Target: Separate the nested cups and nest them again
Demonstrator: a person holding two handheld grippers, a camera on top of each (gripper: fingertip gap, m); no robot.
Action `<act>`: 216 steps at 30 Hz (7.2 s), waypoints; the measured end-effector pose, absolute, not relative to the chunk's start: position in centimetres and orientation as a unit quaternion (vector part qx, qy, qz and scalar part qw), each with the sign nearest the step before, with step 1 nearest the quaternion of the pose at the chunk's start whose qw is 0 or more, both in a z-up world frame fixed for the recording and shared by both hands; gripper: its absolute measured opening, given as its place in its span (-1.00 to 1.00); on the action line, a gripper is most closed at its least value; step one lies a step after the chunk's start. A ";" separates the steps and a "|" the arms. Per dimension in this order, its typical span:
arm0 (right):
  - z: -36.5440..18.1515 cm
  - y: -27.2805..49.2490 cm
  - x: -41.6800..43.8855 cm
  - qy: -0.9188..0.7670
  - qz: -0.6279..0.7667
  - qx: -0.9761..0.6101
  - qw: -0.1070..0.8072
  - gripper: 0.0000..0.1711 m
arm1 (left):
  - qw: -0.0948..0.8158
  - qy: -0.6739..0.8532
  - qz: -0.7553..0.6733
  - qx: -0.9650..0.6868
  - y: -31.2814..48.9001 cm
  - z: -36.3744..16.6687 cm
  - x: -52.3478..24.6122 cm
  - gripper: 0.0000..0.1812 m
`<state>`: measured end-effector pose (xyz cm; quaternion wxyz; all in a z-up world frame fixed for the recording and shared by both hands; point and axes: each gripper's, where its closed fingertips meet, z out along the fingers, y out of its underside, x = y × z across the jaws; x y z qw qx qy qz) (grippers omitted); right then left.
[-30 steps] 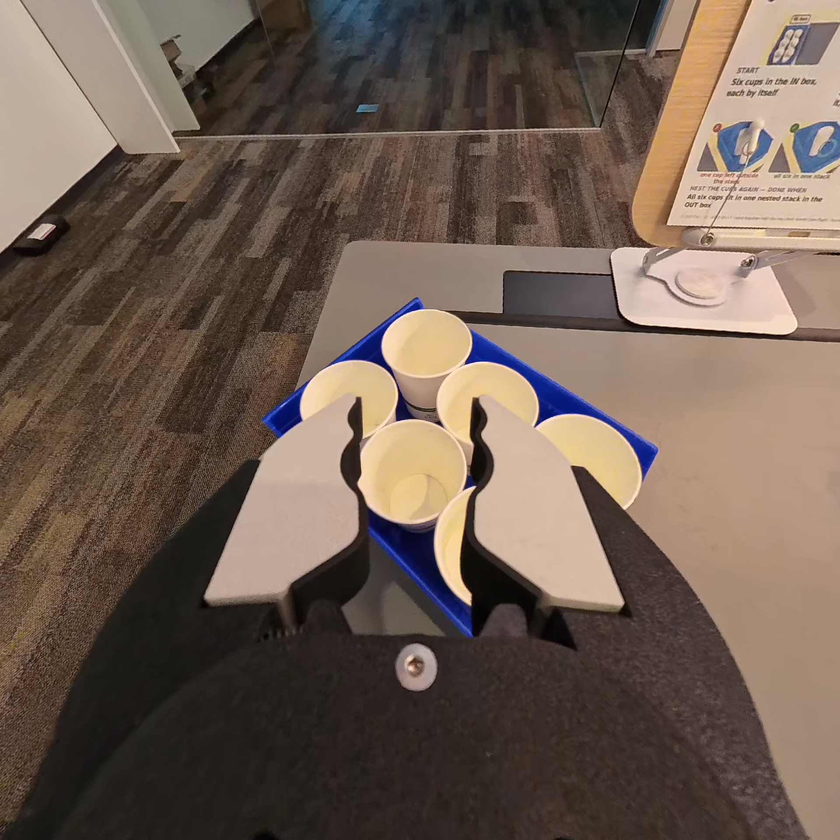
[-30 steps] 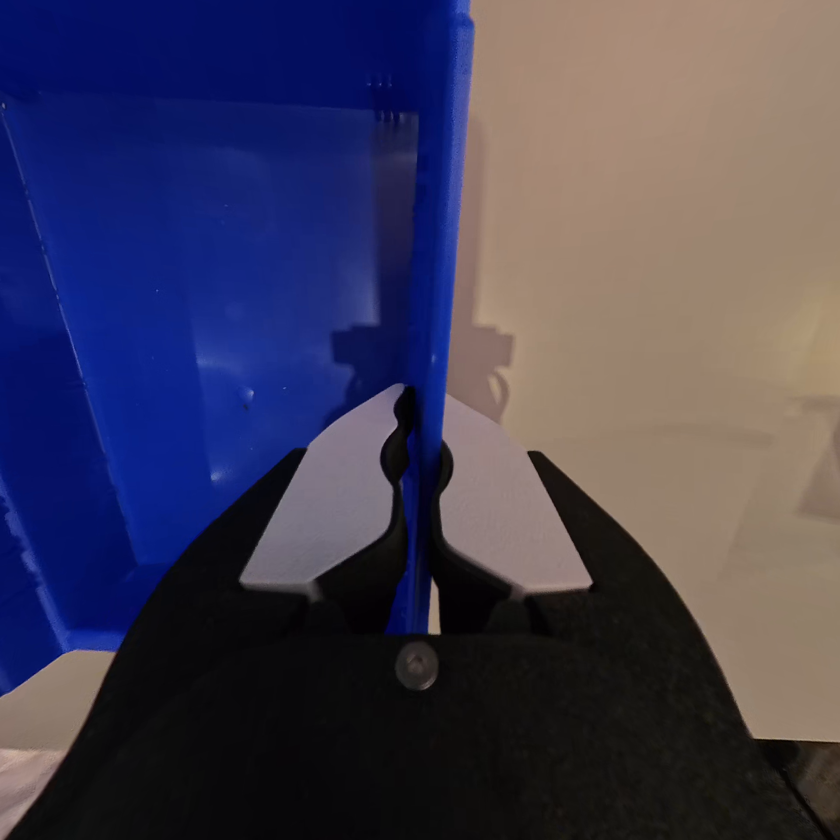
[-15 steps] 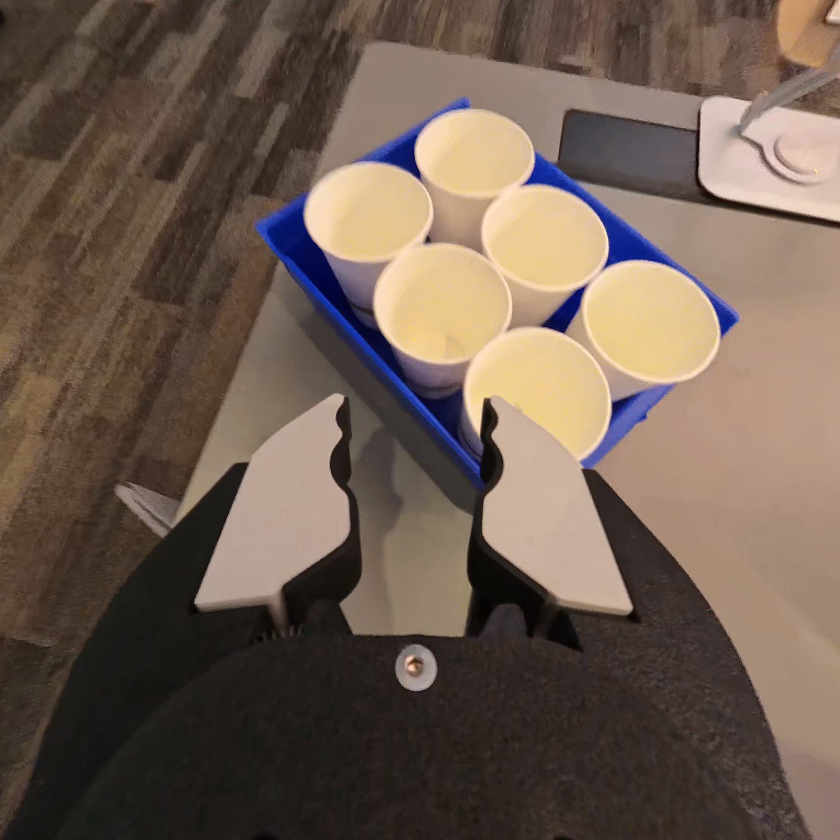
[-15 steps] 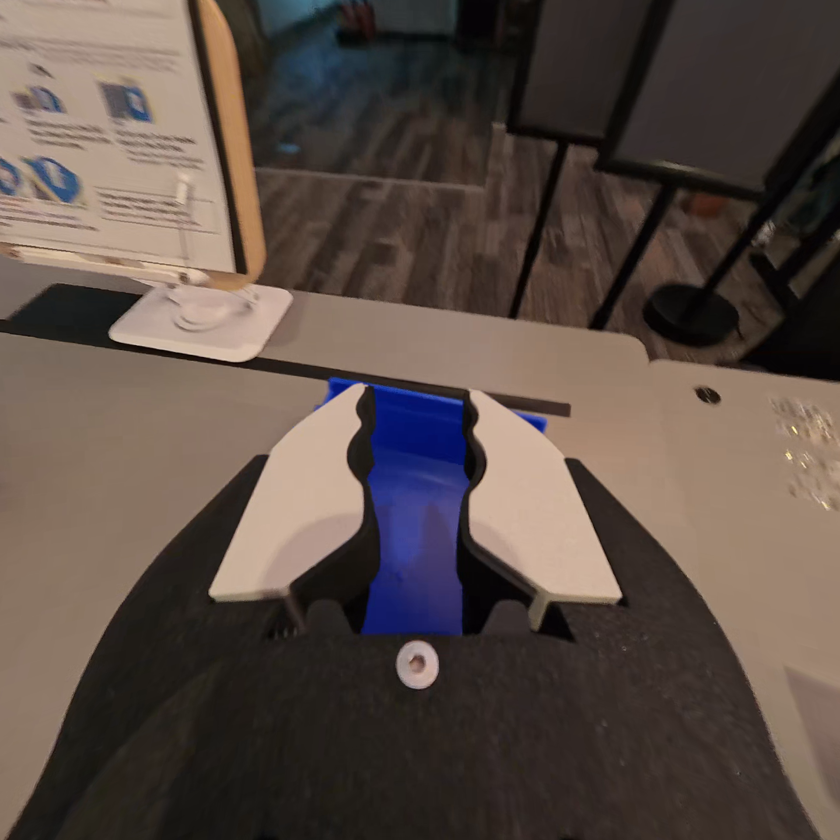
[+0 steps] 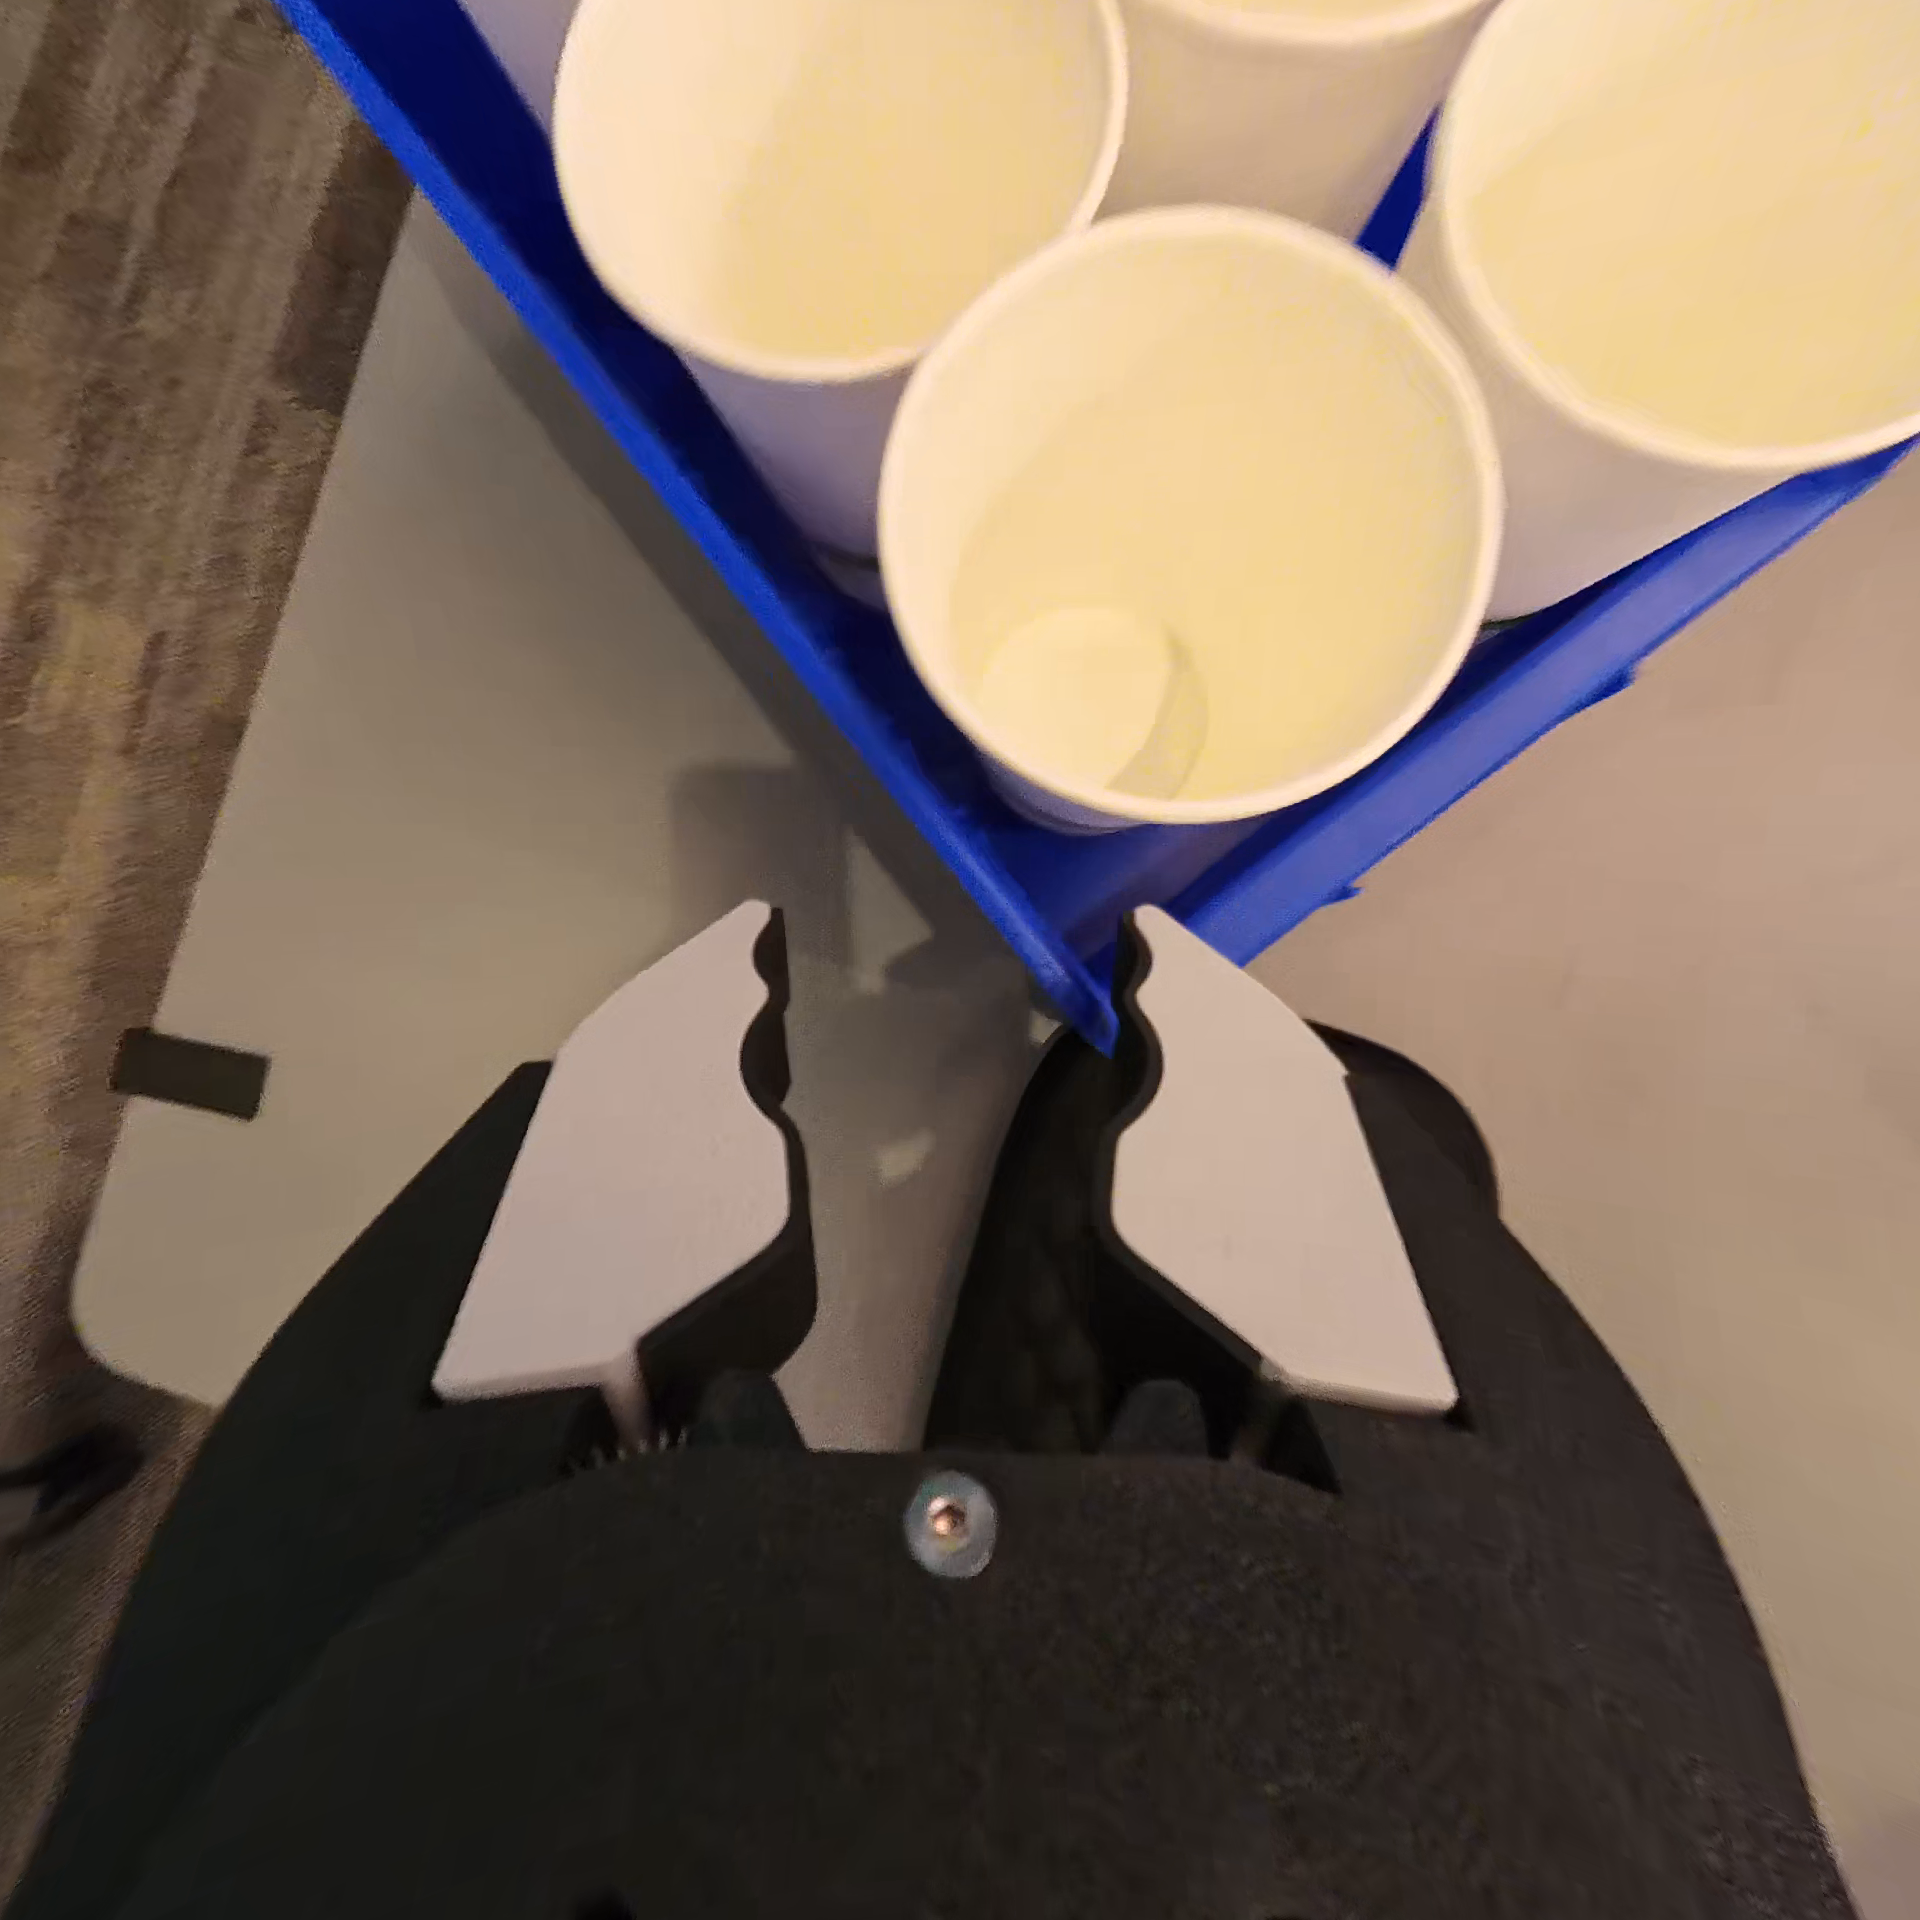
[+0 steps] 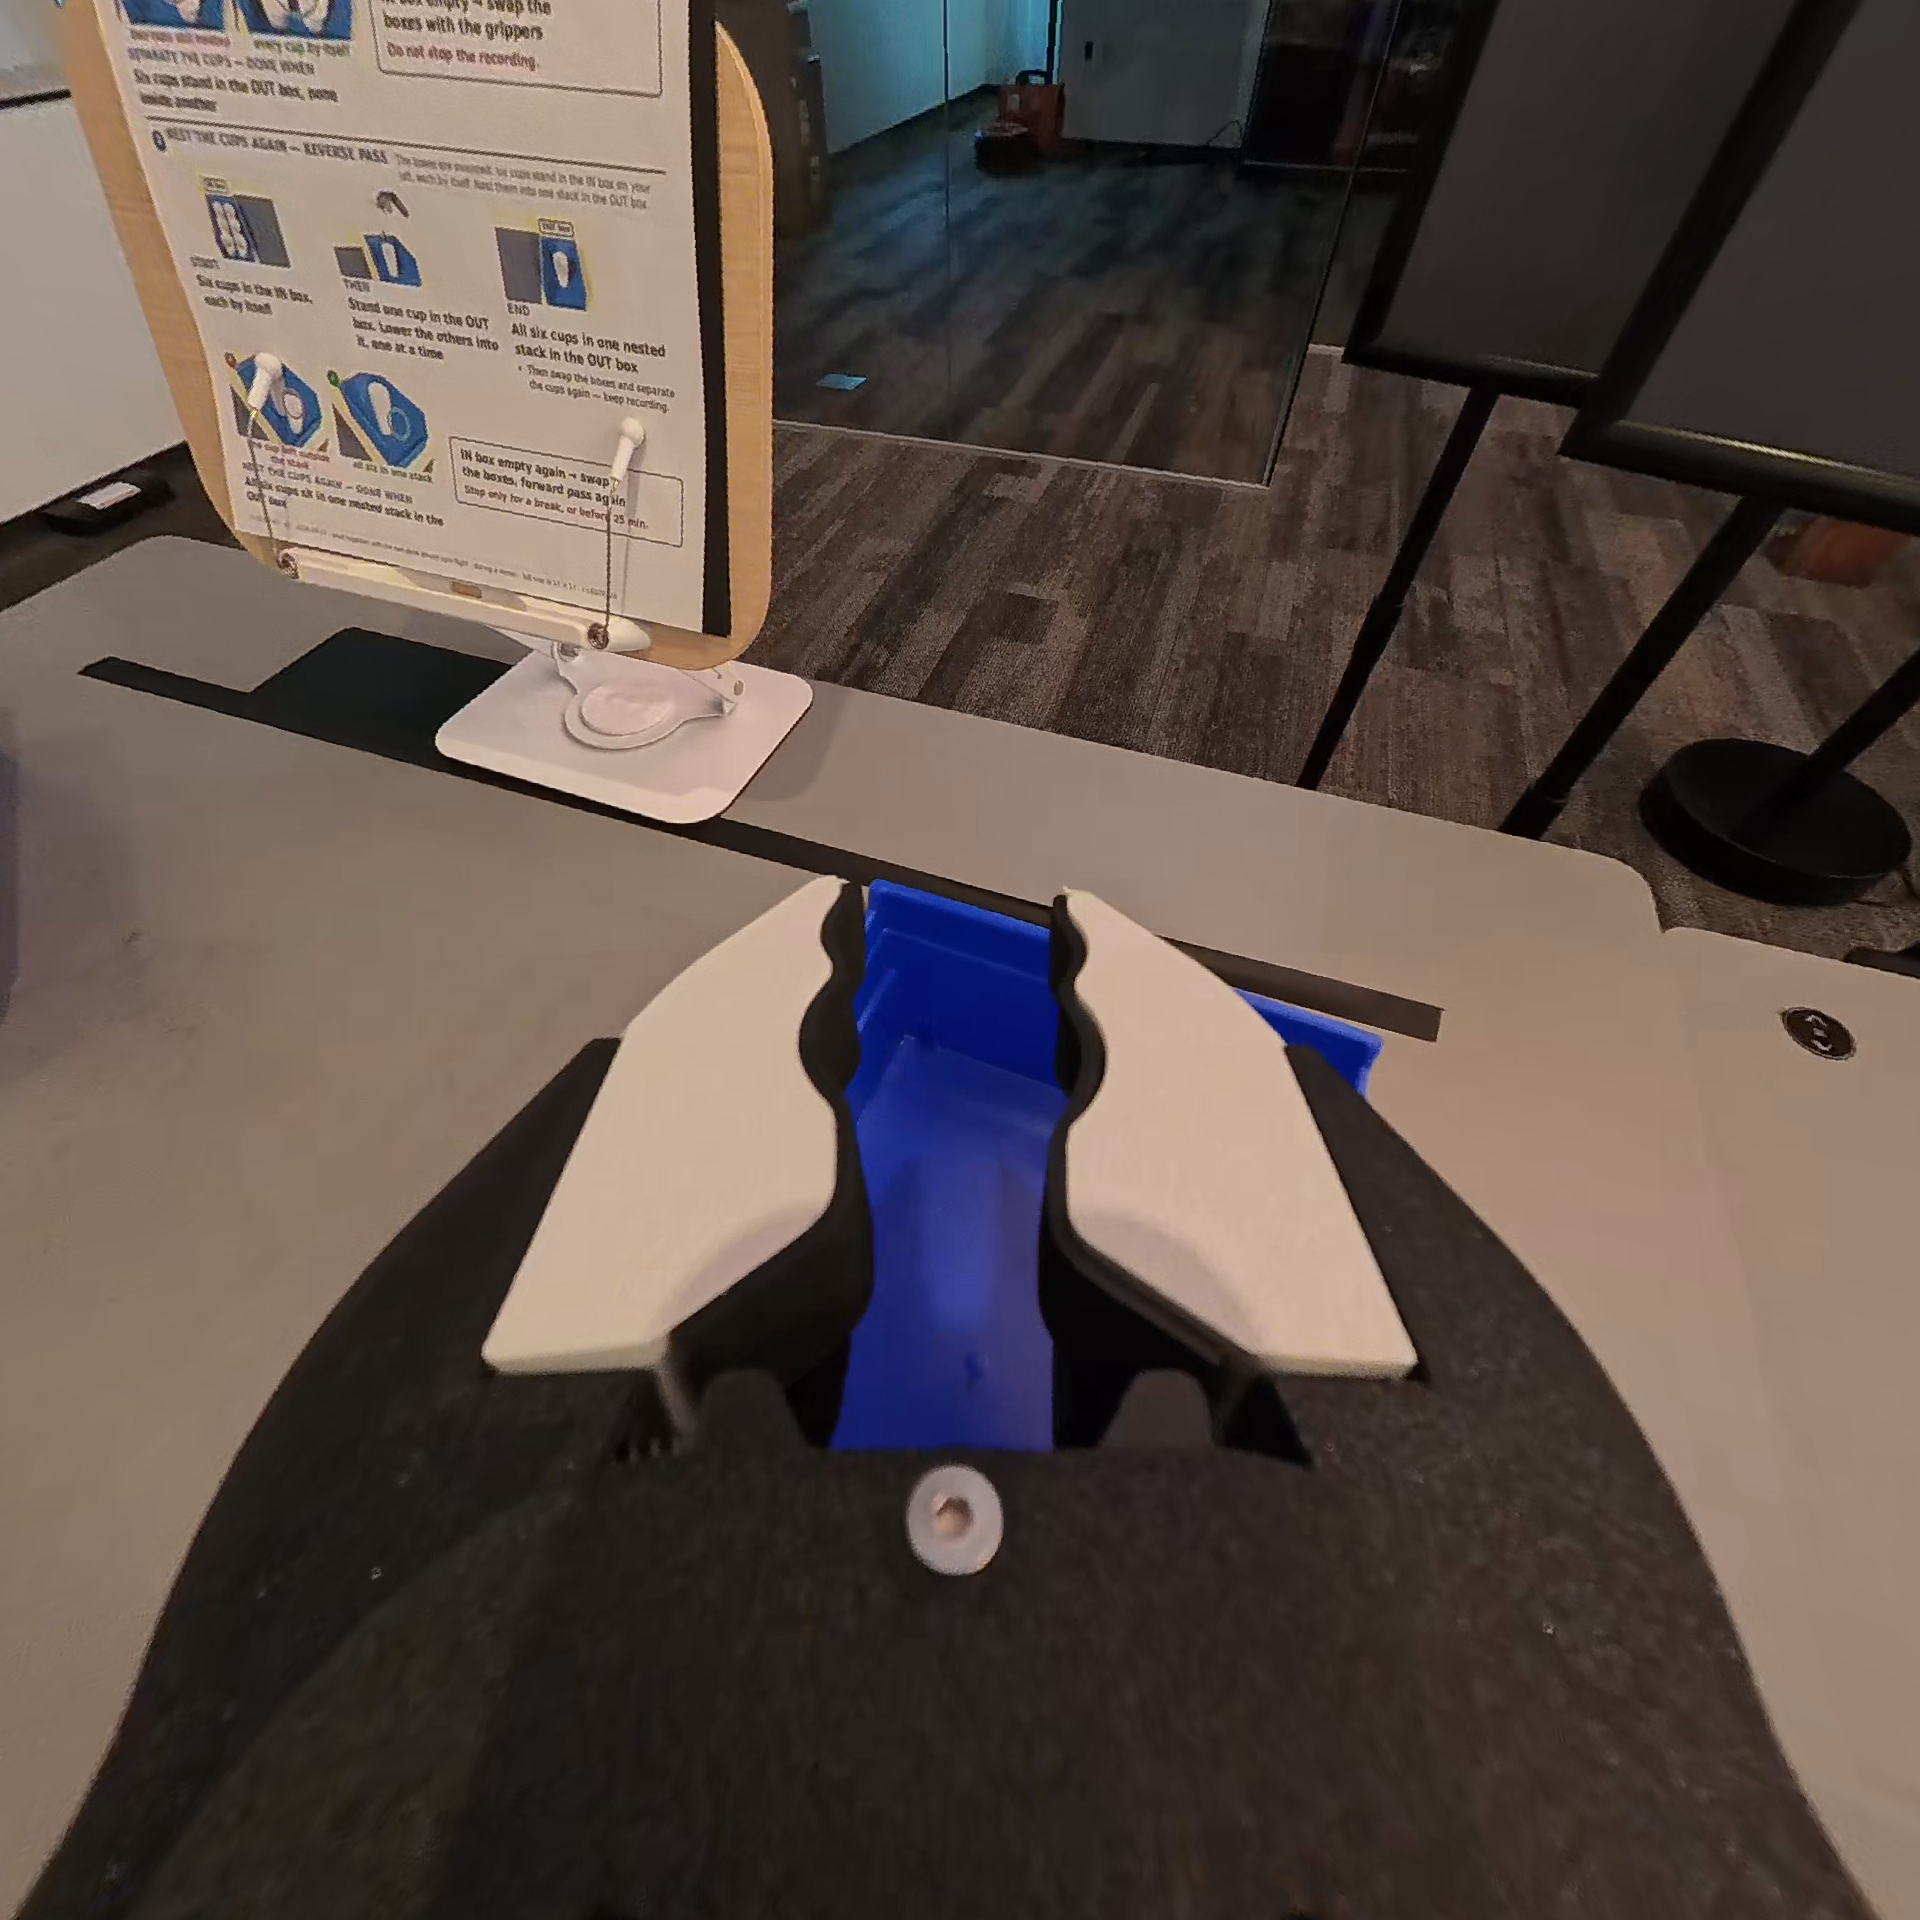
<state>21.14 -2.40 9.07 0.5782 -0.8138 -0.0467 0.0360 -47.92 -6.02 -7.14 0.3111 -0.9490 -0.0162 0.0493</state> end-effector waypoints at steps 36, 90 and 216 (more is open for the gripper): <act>7.4 -2.7 21.0 -0.074 0.017 -0.836 0.543 -0.64 | 0.213 0.304 -0.002 -0.929 1.2 -11.3 -49.0 -0.71; 4.5 -1.3 17.1 -0.133 -0.018 -0.855 0.501 -0.60 | 0.589 0.293 -0.225 -0.719 -6.4 2.0 -40.9 -0.37; -8.9 0.6 22.8 -0.051 0.022 -0.857 0.513 0.09 | 0.436 0.707 -0.146 -0.537 -12.0 13.8 -19.6 -0.38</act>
